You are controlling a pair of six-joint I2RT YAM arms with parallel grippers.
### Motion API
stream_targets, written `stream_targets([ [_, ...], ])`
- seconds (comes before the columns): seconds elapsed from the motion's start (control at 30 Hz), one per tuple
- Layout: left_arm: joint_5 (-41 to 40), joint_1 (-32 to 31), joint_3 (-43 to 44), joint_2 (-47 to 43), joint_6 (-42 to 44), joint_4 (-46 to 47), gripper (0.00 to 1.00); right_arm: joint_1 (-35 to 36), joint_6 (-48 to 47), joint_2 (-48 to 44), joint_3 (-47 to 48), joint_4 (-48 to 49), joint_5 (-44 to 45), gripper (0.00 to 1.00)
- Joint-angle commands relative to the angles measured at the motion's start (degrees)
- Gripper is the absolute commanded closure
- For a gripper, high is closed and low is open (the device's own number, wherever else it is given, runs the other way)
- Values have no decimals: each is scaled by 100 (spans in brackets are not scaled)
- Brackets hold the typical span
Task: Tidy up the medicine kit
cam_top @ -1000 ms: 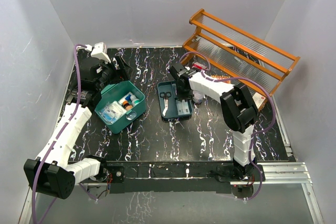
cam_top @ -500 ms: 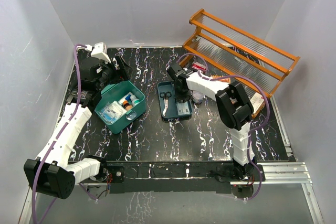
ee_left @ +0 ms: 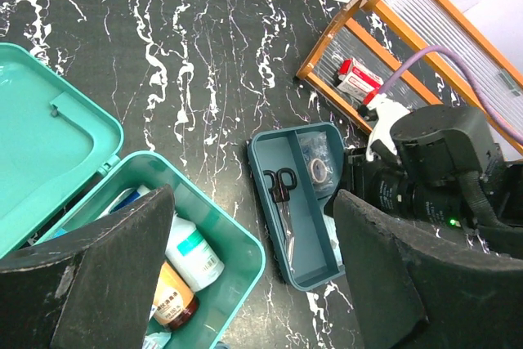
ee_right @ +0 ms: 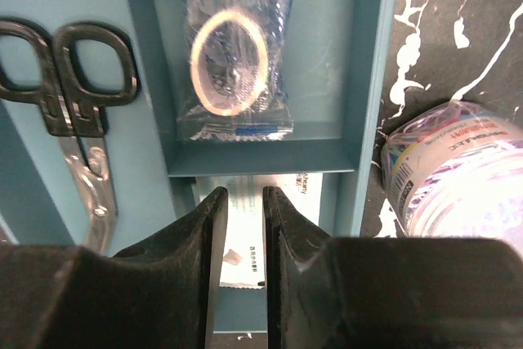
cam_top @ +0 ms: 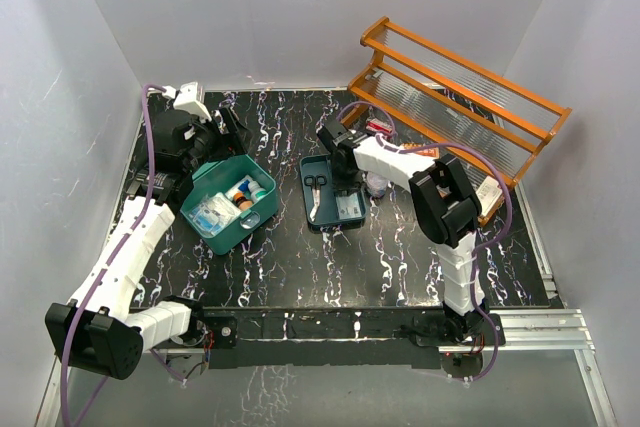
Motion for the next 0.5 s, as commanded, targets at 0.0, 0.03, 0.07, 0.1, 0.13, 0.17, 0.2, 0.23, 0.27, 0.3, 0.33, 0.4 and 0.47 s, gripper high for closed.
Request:
stream_targets([
  [0.0, -152, -9, 148, -156, 49, -131, 22, 53, 127, -427, 472, 36, -28, 77],
  [0.03, -191, -4, 157, -152, 42, -175, 22, 80, 136, -448, 500, 37, -75, 77],
  [0.07, -250, -2, 167, -153, 32, -227, 22, 104, 152, -460, 522, 24, -95, 77],
  [0.1, -302, -8, 176, -156, 23, -269, 22, 142, 172, -472, 533, 19, -108, 76],
  [0.13, -345, -8, 185, -161, 22, -307, 22, 174, 183, -474, 535, 25, -128, 76],
  [0.17, -395, -7, 183, -171, 7, -351, 21, 213, 193, -462, 535, 27, -168, 76],
  [0.2, -471, -6, 187, -173, -8, -391, 21, 251, 202, -432, 535, 40, -208, 75],
  [0.23, -519, -2, 195, -167, -19, -440, 21, 284, 203, -397, 539, 39, -236, 75],
  [0.27, -555, -4, 203, -165, -30, -500, 21, 325, 210, -350, 548, 25, -252, 75],
  [0.3, -595, -10, 209, -165, -39, -555, 20, 347, 218, -312, 552, 15, -257, 75],
  [0.33, -642, -3, 218, -157, -44, -618, 20, 373, 227, -281, 553, 17, -251, 75],
  [0.4, -745, -2, 235, -140, -48, -763, 19, 406, 237, -228, 546, 26, -224, 75],
  [0.47, -853, -6, 263, -116, -40, -904, 18, 415, 238, -154, 557, 4, -175, 76],
])
